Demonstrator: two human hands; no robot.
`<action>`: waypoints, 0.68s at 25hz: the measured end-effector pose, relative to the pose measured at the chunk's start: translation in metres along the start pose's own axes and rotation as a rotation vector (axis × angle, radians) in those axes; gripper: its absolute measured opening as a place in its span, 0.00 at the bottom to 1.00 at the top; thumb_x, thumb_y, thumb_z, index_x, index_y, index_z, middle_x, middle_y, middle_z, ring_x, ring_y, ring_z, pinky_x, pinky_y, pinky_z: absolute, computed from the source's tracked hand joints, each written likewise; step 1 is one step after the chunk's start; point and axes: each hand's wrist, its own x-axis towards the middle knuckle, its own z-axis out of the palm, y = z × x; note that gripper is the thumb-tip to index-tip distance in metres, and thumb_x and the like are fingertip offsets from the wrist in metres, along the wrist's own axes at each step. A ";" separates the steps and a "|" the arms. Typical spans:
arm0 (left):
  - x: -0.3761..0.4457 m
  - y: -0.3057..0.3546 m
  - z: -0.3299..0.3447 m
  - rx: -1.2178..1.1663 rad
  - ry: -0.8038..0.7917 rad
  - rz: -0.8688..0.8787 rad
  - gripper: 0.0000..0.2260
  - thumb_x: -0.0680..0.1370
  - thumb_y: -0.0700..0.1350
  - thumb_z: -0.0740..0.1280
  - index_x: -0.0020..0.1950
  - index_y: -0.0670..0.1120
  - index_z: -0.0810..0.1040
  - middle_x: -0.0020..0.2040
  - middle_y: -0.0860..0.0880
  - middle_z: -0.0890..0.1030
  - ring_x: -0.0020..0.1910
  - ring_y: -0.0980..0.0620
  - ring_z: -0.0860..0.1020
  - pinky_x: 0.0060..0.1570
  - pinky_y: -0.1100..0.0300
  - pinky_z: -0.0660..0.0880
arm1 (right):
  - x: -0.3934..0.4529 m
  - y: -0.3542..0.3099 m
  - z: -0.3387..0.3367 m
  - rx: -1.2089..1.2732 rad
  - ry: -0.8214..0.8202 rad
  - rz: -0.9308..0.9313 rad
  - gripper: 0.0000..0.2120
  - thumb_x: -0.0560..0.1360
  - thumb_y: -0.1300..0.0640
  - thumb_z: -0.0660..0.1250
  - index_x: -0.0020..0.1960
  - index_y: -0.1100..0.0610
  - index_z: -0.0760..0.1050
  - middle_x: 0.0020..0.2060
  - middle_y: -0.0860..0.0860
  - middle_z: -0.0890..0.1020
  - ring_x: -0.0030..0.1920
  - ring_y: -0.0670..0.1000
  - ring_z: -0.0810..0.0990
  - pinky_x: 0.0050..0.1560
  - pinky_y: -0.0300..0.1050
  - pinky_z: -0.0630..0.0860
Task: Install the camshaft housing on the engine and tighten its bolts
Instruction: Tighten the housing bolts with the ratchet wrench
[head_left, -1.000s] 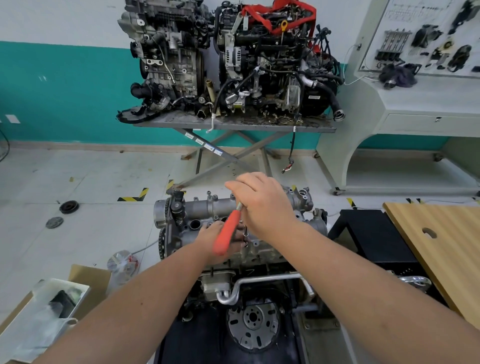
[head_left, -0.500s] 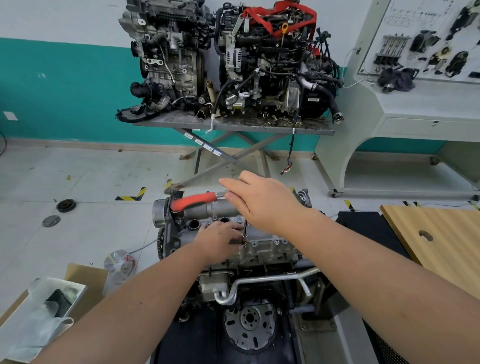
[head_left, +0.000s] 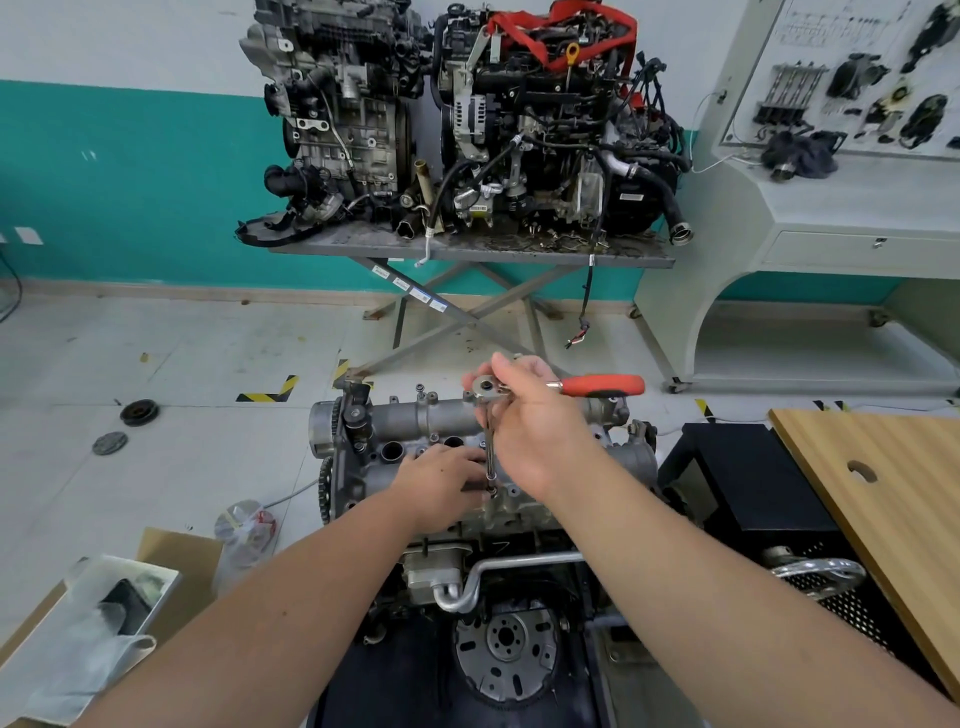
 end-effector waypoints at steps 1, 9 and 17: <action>0.000 0.000 0.000 0.002 0.006 0.002 0.11 0.80 0.57 0.64 0.61 0.61 0.80 0.69 0.64 0.71 0.67 0.49 0.67 0.68 0.40 0.62 | -0.002 0.008 -0.002 -0.167 -0.011 -0.142 0.11 0.81 0.54 0.63 0.41 0.46 0.78 0.41 0.44 0.83 0.48 0.50 0.79 0.46 0.43 0.77; 0.000 0.000 0.003 0.006 0.055 -0.024 0.17 0.80 0.55 0.65 0.67 0.51 0.77 0.66 0.51 0.77 0.67 0.46 0.73 0.66 0.50 0.70 | 0.016 0.007 -0.029 -1.492 -0.148 -1.231 0.19 0.70 0.73 0.71 0.59 0.62 0.82 0.56 0.57 0.83 0.54 0.62 0.80 0.49 0.58 0.79; -0.002 0.003 -0.003 -0.031 0.070 0.118 0.10 0.81 0.51 0.64 0.59 0.55 0.82 0.65 0.57 0.78 0.65 0.53 0.74 0.67 0.53 0.68 | 0.009 -0.017 -0.042 -1.680 -0.481 -1.078 0.25 0.80 0.49 0.56 0.74 0.59 0.69 0.60 0.59 0.75 0.54 0.59 0.75 0.52 0.55 0.74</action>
